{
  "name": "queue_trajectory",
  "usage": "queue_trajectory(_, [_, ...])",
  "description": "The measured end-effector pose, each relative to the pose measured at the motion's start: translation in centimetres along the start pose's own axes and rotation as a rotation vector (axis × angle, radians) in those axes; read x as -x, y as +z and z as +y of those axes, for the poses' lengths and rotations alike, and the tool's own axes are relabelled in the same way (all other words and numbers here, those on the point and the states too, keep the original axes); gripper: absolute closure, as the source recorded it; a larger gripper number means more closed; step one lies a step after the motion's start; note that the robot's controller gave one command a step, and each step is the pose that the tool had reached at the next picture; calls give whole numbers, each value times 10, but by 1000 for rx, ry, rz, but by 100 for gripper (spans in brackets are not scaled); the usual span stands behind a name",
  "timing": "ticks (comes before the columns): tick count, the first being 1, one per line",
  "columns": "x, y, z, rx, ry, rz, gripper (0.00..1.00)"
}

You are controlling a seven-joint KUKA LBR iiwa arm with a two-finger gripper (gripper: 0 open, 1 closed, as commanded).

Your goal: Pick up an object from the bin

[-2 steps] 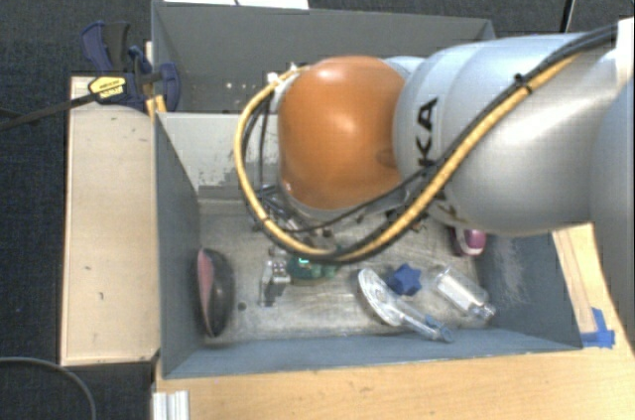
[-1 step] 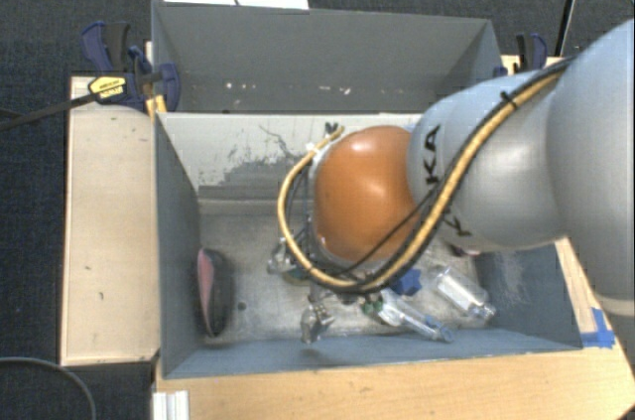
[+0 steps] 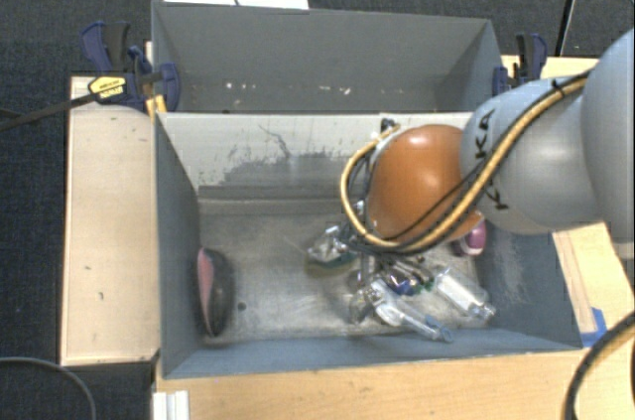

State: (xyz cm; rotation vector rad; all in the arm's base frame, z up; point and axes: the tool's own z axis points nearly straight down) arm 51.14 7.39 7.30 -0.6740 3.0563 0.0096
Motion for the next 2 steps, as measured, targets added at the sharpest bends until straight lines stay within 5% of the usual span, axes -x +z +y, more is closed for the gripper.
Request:
queue_trajectory(1, [6,-4,0,-5,6,-17,100])
queue_trajectory(2, [9,-161,29,-5,-1,2,100])
